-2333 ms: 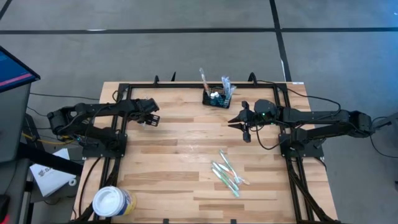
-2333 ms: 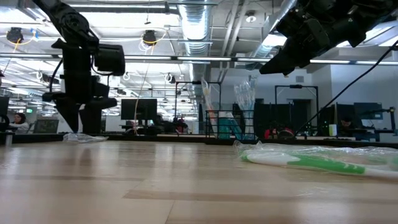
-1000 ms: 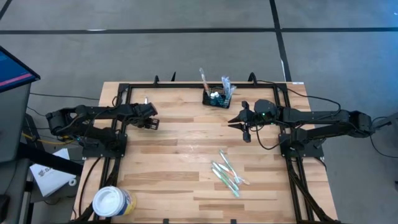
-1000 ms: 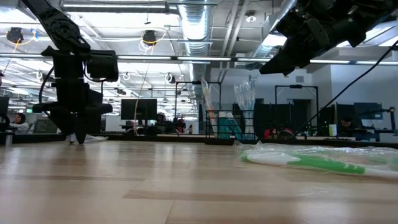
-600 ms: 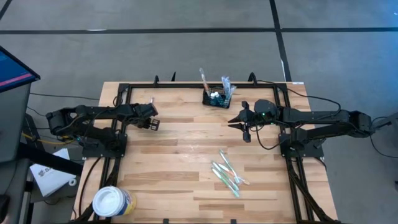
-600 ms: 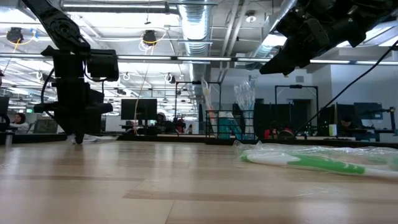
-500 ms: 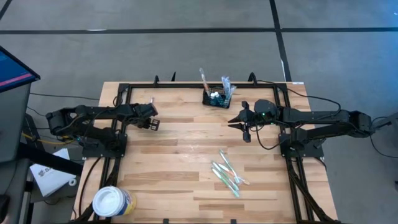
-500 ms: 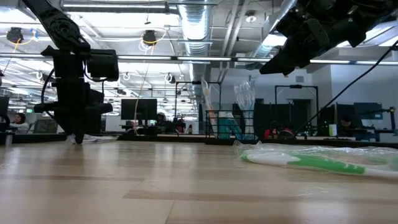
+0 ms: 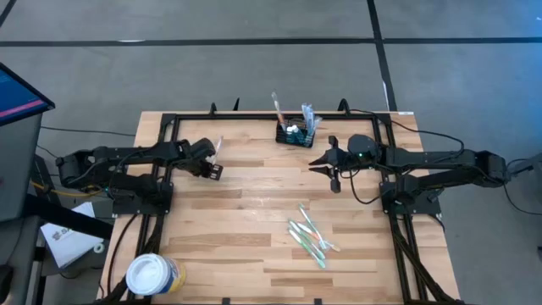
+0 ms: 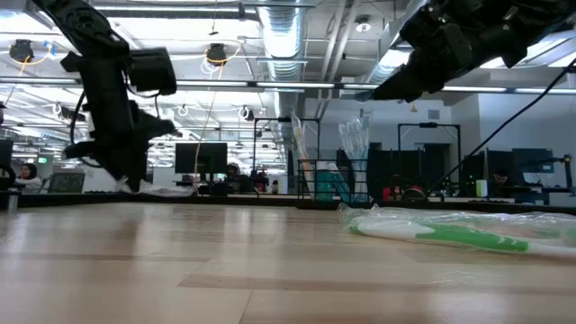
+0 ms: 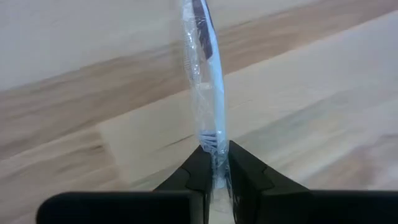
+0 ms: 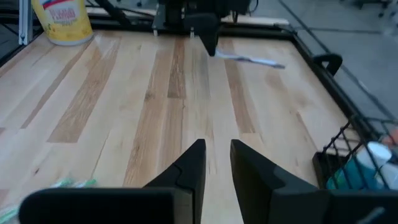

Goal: Pick & Place toothbrushing station
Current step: Put the purple toothbrush into the mesh organizer

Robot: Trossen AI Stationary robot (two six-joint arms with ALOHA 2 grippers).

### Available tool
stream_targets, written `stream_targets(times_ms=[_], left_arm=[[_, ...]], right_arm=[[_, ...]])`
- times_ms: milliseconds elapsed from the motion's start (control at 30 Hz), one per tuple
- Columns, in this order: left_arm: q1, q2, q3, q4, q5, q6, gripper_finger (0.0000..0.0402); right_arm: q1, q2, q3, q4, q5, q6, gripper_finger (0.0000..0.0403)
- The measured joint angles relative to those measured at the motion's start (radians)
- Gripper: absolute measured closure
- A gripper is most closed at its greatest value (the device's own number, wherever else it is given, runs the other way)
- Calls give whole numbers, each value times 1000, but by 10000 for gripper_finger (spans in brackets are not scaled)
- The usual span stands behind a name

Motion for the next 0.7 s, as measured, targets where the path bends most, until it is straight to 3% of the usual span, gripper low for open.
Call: stream_targets(times_ms=[400,700], left_arm=[[-76,-28,6,262,152,0,374],[-138,-29,7,472,226,-2,373]], right_arm=[[18,22,0,59,2,-87,337],[71,165,6,237,6,-233,337]])
